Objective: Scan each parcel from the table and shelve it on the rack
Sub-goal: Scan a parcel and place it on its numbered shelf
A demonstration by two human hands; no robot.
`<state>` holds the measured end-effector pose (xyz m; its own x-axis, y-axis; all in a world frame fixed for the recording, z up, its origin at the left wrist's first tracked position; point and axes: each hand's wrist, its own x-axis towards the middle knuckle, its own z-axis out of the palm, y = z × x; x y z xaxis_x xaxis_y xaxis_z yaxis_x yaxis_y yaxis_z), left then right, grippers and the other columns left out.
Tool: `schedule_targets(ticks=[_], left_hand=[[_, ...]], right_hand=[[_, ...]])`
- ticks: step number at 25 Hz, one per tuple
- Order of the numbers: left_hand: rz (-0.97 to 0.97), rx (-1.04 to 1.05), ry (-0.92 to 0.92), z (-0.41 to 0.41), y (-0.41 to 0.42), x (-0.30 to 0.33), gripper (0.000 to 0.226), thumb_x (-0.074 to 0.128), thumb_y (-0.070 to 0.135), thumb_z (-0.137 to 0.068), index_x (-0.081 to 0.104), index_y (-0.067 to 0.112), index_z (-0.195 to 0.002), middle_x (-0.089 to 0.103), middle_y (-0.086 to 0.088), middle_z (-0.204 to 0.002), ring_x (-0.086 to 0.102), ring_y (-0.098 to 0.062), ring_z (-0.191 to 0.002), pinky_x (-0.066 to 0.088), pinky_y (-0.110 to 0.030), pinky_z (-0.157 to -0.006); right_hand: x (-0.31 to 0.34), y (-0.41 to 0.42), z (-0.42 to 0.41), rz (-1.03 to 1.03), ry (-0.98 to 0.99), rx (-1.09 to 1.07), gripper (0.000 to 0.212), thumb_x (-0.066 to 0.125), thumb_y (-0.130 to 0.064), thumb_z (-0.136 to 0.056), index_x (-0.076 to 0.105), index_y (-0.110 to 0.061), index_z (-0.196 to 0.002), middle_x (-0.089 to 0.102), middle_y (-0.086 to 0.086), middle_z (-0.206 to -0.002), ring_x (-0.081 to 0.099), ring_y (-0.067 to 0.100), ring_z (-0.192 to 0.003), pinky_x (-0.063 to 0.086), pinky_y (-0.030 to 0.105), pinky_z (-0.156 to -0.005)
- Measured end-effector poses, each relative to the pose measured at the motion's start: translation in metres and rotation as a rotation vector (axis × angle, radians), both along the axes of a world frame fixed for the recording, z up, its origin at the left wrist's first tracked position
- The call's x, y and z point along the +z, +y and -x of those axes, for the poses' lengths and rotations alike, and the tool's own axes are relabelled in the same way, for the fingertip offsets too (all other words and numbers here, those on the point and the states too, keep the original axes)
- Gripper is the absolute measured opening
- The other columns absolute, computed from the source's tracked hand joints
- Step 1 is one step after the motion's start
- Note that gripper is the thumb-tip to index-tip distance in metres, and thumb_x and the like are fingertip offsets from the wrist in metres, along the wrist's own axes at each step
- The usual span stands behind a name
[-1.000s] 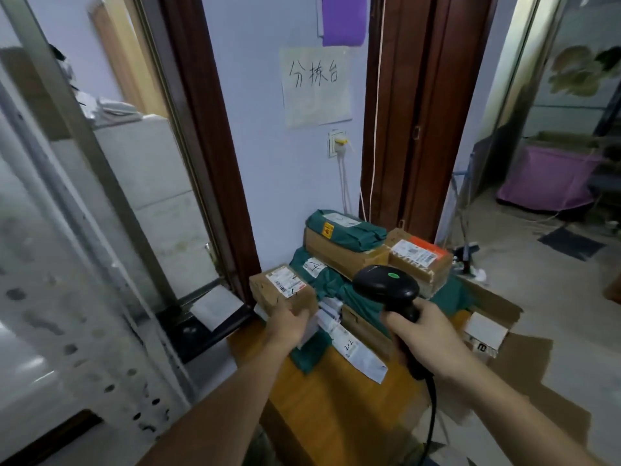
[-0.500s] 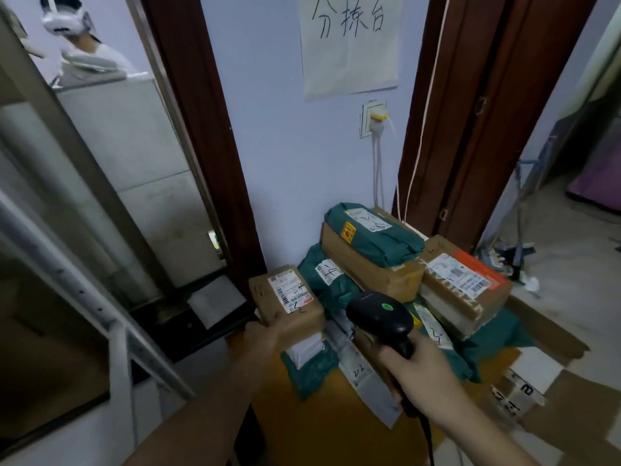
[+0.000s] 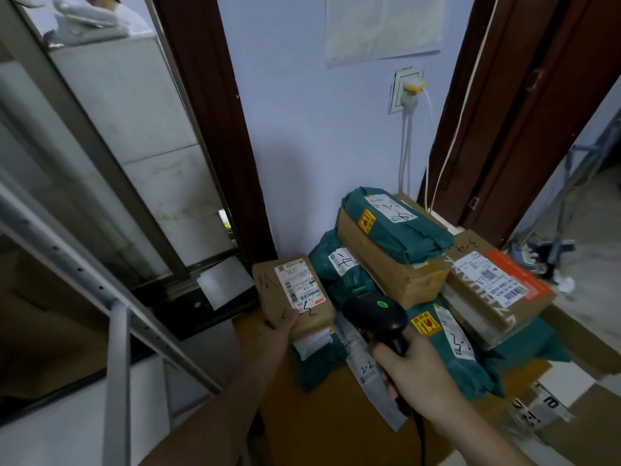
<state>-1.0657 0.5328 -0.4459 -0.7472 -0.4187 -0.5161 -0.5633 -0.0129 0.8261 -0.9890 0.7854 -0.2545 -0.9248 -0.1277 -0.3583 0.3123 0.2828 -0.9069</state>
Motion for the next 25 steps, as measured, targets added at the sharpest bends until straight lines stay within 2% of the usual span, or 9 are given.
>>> schedule_targets(ticks=[3,5,8,11,13,16,20,23,25], left_hand=[[0.092,-0.014,0.143,-0.011,0.007,-0.004,0.119,0.074,0.096,-0.045,0.060,0.021,-0.137,0.071,0.002,-0.126,0.070,-0.017,-0.107,0.060,-0.047,-0.094],[0.143,-0.040,0.165,-0.024,0.018,0.019,0.104,0.075,0.090,-0.056,0.060,0.024,-0.134,0.071,0.004,-0.126,0.071,-0.016,-0.107,0.061,-0.047,-0.093],[0.113,-0.079,0.221,-0.038,0.035,0.051,0.061,0.083,0.050,-0.083,0.052,0.028,-0.132,0.069,0.004,-0.123,0.069,-0.014,-0.102,0.057,-0.038,-0.089],[0.059,-0.078,0.250,-0.046,0.048,0.065,0.064,0.082,0.027,-0.089,0.045,0.020,-0.141,0.066,0.006,-0.120,0.065,-0.004,-0.098,0.055,-0.027,-0.087],[0.055,-0.080,0.249,-0.052,0.050,0.067,0.066,0.081,0.028,-0.089,0.045,0.017,-0.142,0.066,0.007,-0.121,0.065,-0.002,-0.098,0.055,-0.023,-0.086],[0.055,-0.089,0.243,-0.063,0.051,0.071,0.077,0.081,0.042,-0.087,0.041,0.019,-0.149,0.066,0.003,-0.134,0.067,-0.012,-0.108,0.055,-0.038,-0.101],[0.028,-0.062,0.288,-0.083,0.059,0.084,0.079,0.082,0.043,-0.085,0.042,0.017,-0.149,0.065,0.002,-0.134,0.065,-0.013,-0.112,0.054,-0.036,-0.100],[0.012,-0.042,0.326,-0.099,0.062,0.092,0.104,0.083,0.071,-0.066,0.043,0.021,-0.148,0.066,0.006,-0.133,0.067,-0.011,-0.115,0.056,-0.040,-0.103],[-0.016,-0.034,0.343,-0.109,0.063,0.100,0.104,0.081,0.071,-0.064,0.042,0.022,-0.147,0.065,0.004,-0.133,0.066,-0.015,-0.117,0.056,-0.046,-0.104]], right_hand=[[0.000,-0.005,-0.003,0.018,0.013,0.009,0.012,0.061,-0.007,-0.094,0.057,-0.017,-0.100,0.047,0.010,-0.060,0.045,0.018,-0.042,0.042,0.031,-0.045],[-0.002,-0.007,-0.005,-0.004,0.031,0.029,0.012,0.061,-0.008,-0.094,0.057,-0.018,-0.099,0.049,0.008,-0.058,0.046,0.017,-0.040,0.042,0.031,-0.044],[-0.003,-0.005,-0.009,-0.052,0.058,0.051,0.010,0.060,-0.010,-0.095,0.056,-0.019,-0.098,0.050,0.005,-0.051,0.047,0.018,-0.038,0.043,0.031,-0.043],[-0.001,0.000,-0.016,-0.073,0.086,0.054,0.012,0.059,-0.011,-0.095,0.057,-0.021,-0.100,0.051,0.008,-0.052,0.049,0.021,-0.040,0.045,0.034,-0.046],[0.001,0.004,-0.022,-0.076,0.101,0.048,0.014,0.059,-0.011,-0.095,0.057,-0.022,-0.103,0.051,0.006,-0.050,0.050,0.023,-0.041,0.046,0.034,-0.046],[0.004,0.009,-0.031,-0.114,0.135,0.052,0.015,0.061,-0.015,-0.094,0.058,-0.025,-0.104,0.054,0.003,-0.050,0.053,0.022,-0.042,0.047,0.035,-0.049],[0.012,0.015,-0.049,-0.081,0.148,0.030,0.016,0.061,-0.010,-0.094,0.059,-0.025,-0.101,0.051,0.006,-0.048,0.049,0.019,-0.037,0.044,0.032,-0.045],[0.019,0.017,-0.064,-0.092,0.180,0.027,0.012,0.062,-0.010,-0.093,0.059,-0.022,-0.096,0.051,0.003,-0.045,0.049,0.019,-0.036,0.044,0.032,-0.044],[0.026,0.018,-0.076,-0.096,0.188,0.026,0.011,0.063,-0.012,-0.092,0.059,-0.022,-0.093,0.051,0.002,-0.046,0.050,0.018,-0.035,0.045,0.031,-0.045]])
